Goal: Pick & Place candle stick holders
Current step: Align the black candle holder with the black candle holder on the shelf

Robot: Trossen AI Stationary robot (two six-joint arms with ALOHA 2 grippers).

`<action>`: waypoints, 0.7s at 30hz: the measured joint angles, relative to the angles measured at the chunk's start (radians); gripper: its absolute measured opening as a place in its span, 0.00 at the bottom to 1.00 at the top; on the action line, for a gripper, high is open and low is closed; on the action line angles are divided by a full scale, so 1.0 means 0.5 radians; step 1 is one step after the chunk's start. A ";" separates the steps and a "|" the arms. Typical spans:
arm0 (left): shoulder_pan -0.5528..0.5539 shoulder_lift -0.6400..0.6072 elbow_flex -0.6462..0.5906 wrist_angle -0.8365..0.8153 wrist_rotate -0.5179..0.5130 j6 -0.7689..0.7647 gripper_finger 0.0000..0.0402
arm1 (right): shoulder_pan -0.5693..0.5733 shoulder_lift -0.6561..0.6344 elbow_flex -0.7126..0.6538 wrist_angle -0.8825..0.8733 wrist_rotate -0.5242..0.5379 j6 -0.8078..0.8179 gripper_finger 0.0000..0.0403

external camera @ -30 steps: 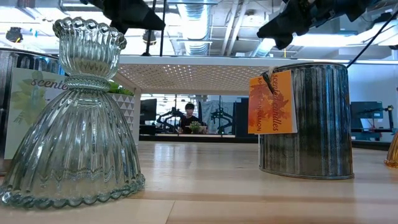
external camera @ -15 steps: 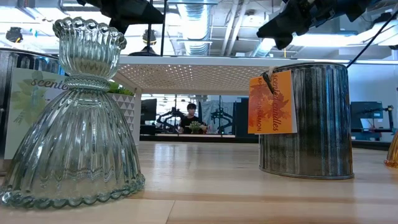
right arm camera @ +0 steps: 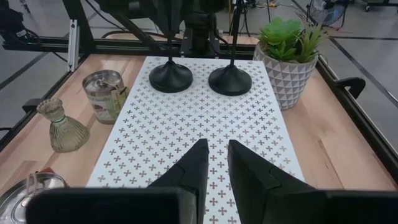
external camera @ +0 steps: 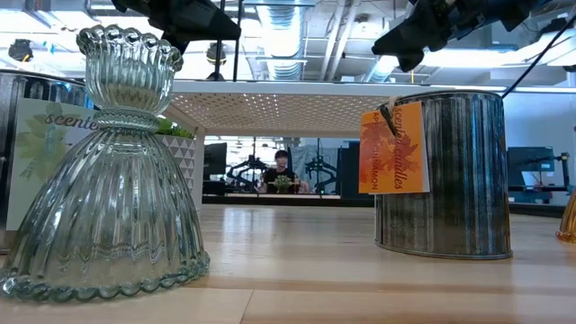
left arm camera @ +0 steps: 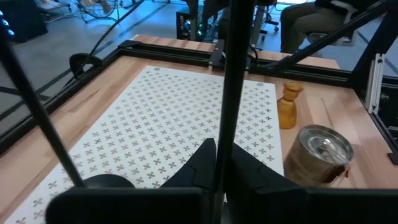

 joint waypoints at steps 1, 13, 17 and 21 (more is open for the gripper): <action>0.000 0.000 0.000 0.000 0.001 0.002 0.05 | 0.000 0.001 0.000 0.001 0.000 0.000 0.13; 0.002 0.000 0.000 -0.001 0.006 0.007 0.11 | 0.000 0.000 0.000 -0.033 0.000 0.000 0.13; 0.002 0.000 0.000 0.001 0.006 0.007 0.11 | 0.000 0.000 0.000 -0.035 0.000 0.000 0.13; 0.002 0.000 0.000 0.008 0.006 0.007 0.11 | 0.000 0.000 0.000 -0.035 0.000 0.000 0.13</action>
